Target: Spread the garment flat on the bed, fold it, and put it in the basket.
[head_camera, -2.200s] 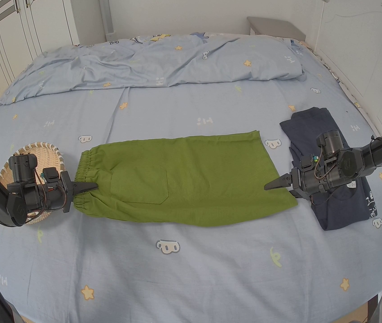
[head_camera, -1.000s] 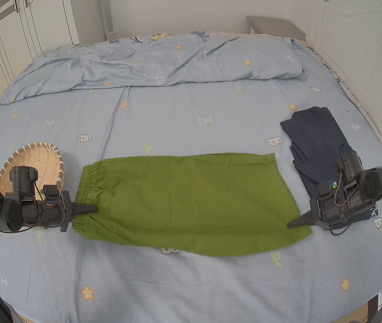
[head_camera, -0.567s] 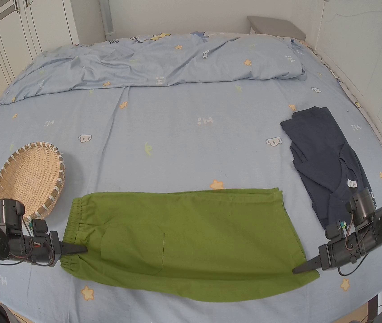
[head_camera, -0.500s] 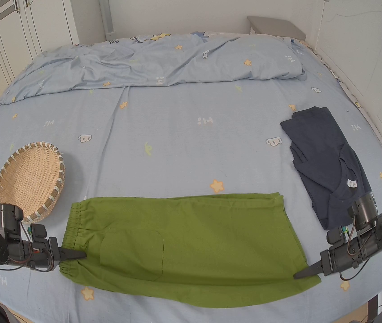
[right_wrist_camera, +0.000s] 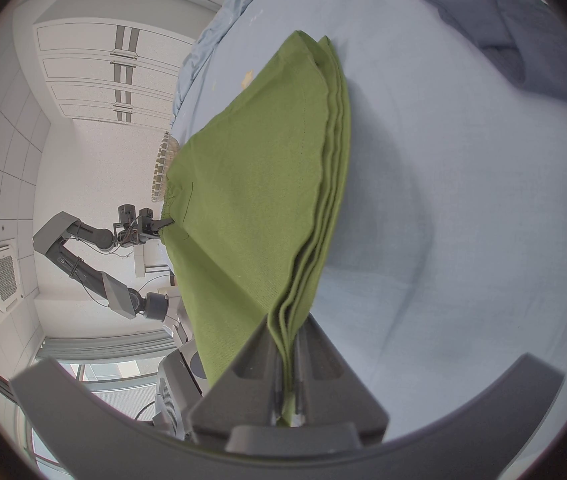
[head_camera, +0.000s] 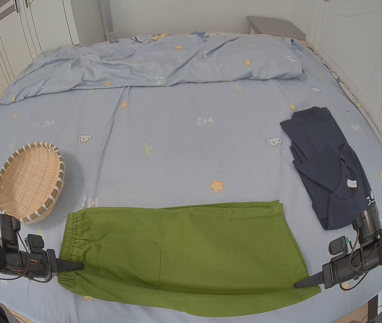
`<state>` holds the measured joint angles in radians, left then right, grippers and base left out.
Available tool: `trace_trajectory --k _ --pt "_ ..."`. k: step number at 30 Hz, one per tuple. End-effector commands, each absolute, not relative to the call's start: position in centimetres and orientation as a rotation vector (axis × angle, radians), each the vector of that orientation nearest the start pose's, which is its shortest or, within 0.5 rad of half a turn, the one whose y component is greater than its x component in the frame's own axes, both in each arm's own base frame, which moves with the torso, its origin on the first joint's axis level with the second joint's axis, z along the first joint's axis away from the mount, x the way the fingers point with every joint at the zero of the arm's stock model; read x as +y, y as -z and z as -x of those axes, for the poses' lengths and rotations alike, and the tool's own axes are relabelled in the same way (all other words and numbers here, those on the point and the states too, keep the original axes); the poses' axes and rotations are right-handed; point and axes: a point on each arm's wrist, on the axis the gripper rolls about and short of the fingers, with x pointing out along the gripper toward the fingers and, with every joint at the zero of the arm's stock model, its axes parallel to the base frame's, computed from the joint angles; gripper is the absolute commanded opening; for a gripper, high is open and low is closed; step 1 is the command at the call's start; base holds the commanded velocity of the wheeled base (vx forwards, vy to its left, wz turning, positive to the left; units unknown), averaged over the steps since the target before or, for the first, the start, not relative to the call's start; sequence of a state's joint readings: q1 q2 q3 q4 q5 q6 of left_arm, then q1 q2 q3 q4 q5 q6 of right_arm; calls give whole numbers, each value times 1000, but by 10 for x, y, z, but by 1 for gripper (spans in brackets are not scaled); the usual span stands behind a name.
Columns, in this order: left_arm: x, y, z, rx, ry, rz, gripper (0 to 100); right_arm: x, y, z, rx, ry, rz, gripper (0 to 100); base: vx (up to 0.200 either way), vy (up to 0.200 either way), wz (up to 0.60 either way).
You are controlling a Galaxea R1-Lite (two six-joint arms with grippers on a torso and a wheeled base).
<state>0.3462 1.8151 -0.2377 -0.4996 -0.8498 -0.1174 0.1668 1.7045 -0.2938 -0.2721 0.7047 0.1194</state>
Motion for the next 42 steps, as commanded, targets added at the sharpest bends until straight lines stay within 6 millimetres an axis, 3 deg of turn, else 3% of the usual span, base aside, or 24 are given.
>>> trace_trajectory --k 1,6,12,13,15,19,24,26,35,42 --pt "50 -32 -185 930 398 722 0 46 -44 -177 1207 -706 -414 100 0 0 0" --pt "47 -37 -182 920 406 710 0 45 -47 -177 1193 -705 -416 100 0 0 0" --pt "42 -61 -183 874 419 652 0 41 -73 -178 1014 -704 -375 100 0 0 0" --pt "32 -81 -188 875 436 585 0 42 -98 -187 898 -681 -352 100 0 0 0" --pt "23 -100 -195 896 433 533 0 45 -123 -196 822 -650 -379 100 0 0 0" --pt "21 -121 -201 914 426 510 0 48 -149 -198 766 -639 -432 100 0 0 0" --pt "25 -120 -200 910 439 440 0 45 -151 -195 760 -628 -440 100 0 0 0" --pt "38 -121 -199 881 387 387 0 45 -152 -196 754 -628 -441 100 0 0 0" --pt "59 -136 -187 846 309 341 0 46 -152 -195 756 -628 -442 100 0 0 0" --pt "44 -156 -178 846 358 290 0 45 -152 -195 753 -627 -441 100 0 0 0"
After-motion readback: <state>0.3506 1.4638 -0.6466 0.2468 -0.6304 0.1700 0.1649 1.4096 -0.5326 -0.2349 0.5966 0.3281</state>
